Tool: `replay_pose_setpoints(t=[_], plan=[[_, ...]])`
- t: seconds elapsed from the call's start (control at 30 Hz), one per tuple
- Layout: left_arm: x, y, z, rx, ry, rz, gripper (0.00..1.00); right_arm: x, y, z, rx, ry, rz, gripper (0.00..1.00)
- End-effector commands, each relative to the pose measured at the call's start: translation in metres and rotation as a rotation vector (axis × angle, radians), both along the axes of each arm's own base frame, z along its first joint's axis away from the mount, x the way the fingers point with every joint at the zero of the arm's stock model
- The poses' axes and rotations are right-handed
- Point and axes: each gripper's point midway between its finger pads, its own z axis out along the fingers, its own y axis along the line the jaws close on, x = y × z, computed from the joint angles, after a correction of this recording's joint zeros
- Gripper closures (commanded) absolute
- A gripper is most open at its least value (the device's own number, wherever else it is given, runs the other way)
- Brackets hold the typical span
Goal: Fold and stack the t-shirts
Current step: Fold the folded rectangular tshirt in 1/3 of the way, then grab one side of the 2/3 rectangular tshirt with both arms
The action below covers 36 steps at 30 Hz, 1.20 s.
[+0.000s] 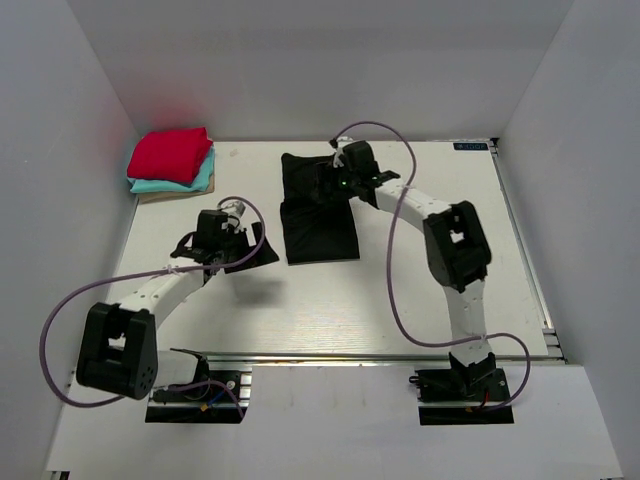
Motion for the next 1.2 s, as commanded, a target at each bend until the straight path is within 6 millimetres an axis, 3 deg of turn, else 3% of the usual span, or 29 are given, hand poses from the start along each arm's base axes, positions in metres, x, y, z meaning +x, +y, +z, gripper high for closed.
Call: replay_pose_setpoints(t=[0.0,0.03,0.1,0.13,0.17,0.23,0.27,0.3,0.37,0.47,0.63,0.73,0.9,0.97,1.07,1.13,1.17], plan=[[0.011,-0.022,0.014,-0.07,-0.064,-0.105,0.01,-0.011,-0.03,0.087,0.101,-0.092,-0.115,0.1],[0.014,-0.025,0.012,-0.078,-0.061,-0.114,0.01,-0.033,-0.045,0.045,0.055,0.001,-0.135,0.1],[0.02,-0.034,0.014,-0.08,-0.101,-0.145,0.01,-0.044,-0.068,0.061,0.094,0.014,-0.188,0.1],[0.023,-0.035,0.014,-0.082,-0.11,-0.145,0.01,-0.065,-0.087,0.023,0.045,0.098,-0.214,0.1],[0.026,-0.041,0.013,-0.083,-0.111,-0.16,0.01,-0.073,-0.092,0.032,0.059,0.092,-0.221,0.1],[0.032,-0.046,0.01,-0.057,-0.116,-0.18,0.01,-0.092,-0.11,0.022,0.051,0.123,-0.244,0.1],[0.037,-0.052,0.013,-0.051,-0.125,-0.186,0.01,-0.107,-0.113,0.007,0.039,0.165,-0.228,0.1],[0.038,-0.055,0.001,-0.037,-0.099,-0.203,0.01,-0.117,-0.118,-0.004,0.028,0.194,-0.224,0.1],[0.042,-0.063,-0.004,-0.036,-0.092,-0.219,0.01,-0.13,-0.116,-0.009,0.028,0.222,-0.185,0.1],[0.044,-0.068,-0.021,-0.003,-0.064,-0.219,0.01,-0.134,-0.116,-0.02,0.02,0.257,-0.183,0.13],[0.049,-0.07,-0.032,0.039,-0.071,-0.224,0.11,-0.139,-0.107,-0.039,0.033,0.331,-0.142,0.22],[0.049,-0.073,-0.042,0.066,-0.064,-0.221,0.21,-0.143,-0.1,-0.048,0.054,0.366,-0.114,0.26],[0.047,-0.076,-0.063,0.073,-0.021,-0.226,0.51,-0.152,-0.094,-0.062,0.085,0.418,-0.087,0.34],[0.047,-0.076,-0.063,0.073,-0.021,-0.226,0.56,-0.155,-0.09,-0.066,0.097,0.434,-0.069,0.38],[0.049,-0.08,-0.064,0.071,-0.03,-0.222,0.68,-0.158,-0.085,-0.068,0.112,0.455,-0.05,0.67],[0.048,-0.081,-0.064,0.064,-0.028,-0.228,0.73,-0.159,-0.085,-0.066,0.12,0.456,-0.046,0.76],[0.048,-0.081,-0.064,0.064,-0.028,-0.228,0.85,-0.159,-0.085,-0.064,0.121,0.453,-0.043,0.81]])
